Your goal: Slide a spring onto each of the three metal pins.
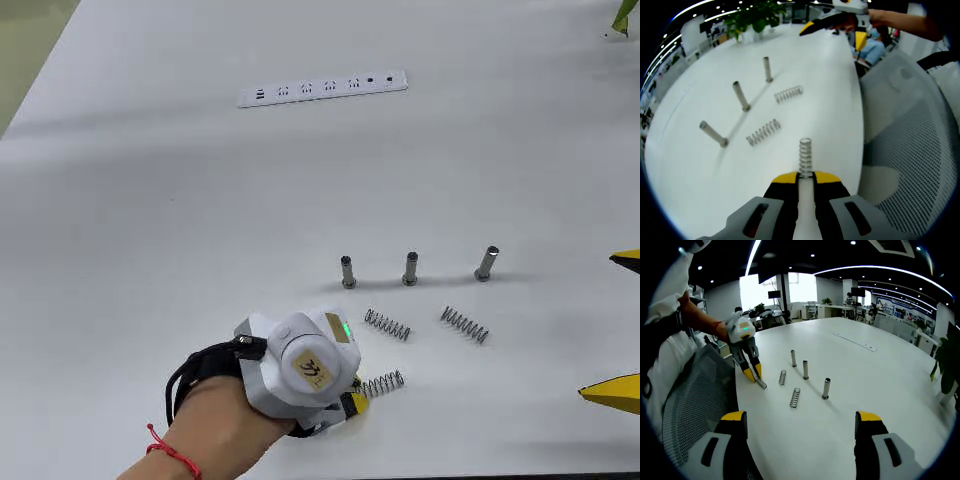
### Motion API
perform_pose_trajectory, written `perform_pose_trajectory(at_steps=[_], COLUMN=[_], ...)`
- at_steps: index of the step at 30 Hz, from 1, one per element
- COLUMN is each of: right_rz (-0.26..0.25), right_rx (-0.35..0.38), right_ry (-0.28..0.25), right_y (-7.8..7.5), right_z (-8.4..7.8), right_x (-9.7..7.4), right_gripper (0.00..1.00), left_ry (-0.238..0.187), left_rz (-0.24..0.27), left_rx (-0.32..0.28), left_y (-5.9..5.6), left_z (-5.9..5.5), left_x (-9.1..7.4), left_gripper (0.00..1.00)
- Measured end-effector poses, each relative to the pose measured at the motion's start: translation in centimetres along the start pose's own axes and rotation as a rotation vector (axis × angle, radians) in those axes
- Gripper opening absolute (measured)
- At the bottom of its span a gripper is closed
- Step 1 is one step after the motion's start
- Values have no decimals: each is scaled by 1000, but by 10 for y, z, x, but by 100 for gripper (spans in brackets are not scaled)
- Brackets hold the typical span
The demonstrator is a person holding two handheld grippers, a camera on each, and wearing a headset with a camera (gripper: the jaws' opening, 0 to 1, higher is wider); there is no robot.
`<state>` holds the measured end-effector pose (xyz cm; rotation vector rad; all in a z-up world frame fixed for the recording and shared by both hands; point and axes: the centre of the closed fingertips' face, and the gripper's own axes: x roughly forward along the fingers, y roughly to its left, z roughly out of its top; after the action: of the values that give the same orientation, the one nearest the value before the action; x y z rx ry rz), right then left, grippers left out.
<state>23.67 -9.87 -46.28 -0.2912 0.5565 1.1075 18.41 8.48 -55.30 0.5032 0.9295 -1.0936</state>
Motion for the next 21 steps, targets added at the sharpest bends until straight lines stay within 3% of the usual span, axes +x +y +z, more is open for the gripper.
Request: perform_pose_trajectory(at_steps=[12,21], right_rz=[0,2], right_rx=[-1,-12], right_ry=[2,-3], right_y=[1,2], right_z=[1,11], right_x=[0,-2], right_gripper=[89,89], left_ry=[-46,-134], left_rz=[-17,-15], left_rx=[-33,-82], left_y=[-4,-5], left_z=[4,17], left_x=[-8,-24], left_gripper=[10,10])
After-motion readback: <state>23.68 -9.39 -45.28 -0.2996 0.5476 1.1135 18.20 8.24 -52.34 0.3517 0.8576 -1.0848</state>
